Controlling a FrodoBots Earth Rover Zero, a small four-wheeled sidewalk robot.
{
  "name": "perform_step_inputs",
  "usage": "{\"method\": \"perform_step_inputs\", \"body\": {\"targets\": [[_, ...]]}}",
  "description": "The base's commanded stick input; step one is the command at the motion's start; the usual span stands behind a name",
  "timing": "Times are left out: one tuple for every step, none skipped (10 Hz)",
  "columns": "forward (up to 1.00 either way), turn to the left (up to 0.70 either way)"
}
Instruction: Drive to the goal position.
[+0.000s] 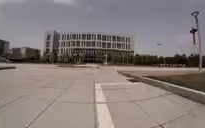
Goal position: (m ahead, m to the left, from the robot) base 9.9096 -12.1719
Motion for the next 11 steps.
{"method": "perform_step_inputs", "body": {"targets": [[1.00, 0.01], [1.00, 0.01], [1.00, 0.02], [1.00, 0.02], [1.00, 0.02], [1.00, 0.00], [1.00, 0.01], [1.00, 0.02], [1.00, 0.02], [1.00, 0.02], [1.00, 0.01]]}}
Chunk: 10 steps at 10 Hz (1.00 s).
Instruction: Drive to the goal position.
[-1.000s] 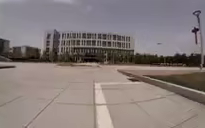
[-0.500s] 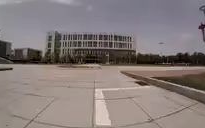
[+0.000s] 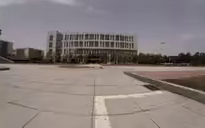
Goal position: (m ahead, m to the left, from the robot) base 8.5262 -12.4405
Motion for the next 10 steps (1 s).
{"method": "perform_step_inputs", "body": {"targets": [[1.00, 0.00], [1.00, 0.00], [1.00, 0.00], [1.00, 0.00], [1.00, 0.00], [1.00, 0.00], [1.00, 0.00], [1.00, -0.15], [1.00, -0.39], [1.00, -0.39]]}}
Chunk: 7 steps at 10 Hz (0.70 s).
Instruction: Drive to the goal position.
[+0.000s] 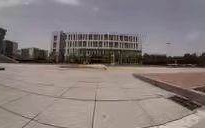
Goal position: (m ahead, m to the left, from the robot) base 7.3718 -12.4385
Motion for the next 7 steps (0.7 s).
{"method": "perform_step_inputs", "body": {"targets": [[1.00, -0.15], [1.00, -0.06], [1.00, 0.00], [1.00, 0.00], [1.00, 0.00], [1.00, 0.00], [1.00, 0.00]]}}
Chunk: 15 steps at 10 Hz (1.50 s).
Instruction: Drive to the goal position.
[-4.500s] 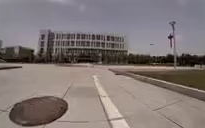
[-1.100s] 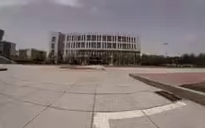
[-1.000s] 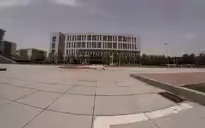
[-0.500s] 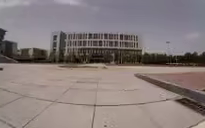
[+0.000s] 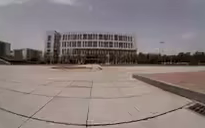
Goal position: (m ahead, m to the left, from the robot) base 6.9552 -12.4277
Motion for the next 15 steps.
{"method": "perform_step_inputs", "body": {"targets": [[1.00, 0.00], [1.00, -0.03], [1.00, -0.19], [1.00, -0.40], [1.00, -0.18], [1.00, 0.00], [1.00, 0.00], [1.00, 0.00], [1.00, 0.00], [1.00, 0.00], [1.00, 0.00], [1.00, -0.01], [1.00, -0.09], [1.00, -0.22], [1.00, -0.37]]}}
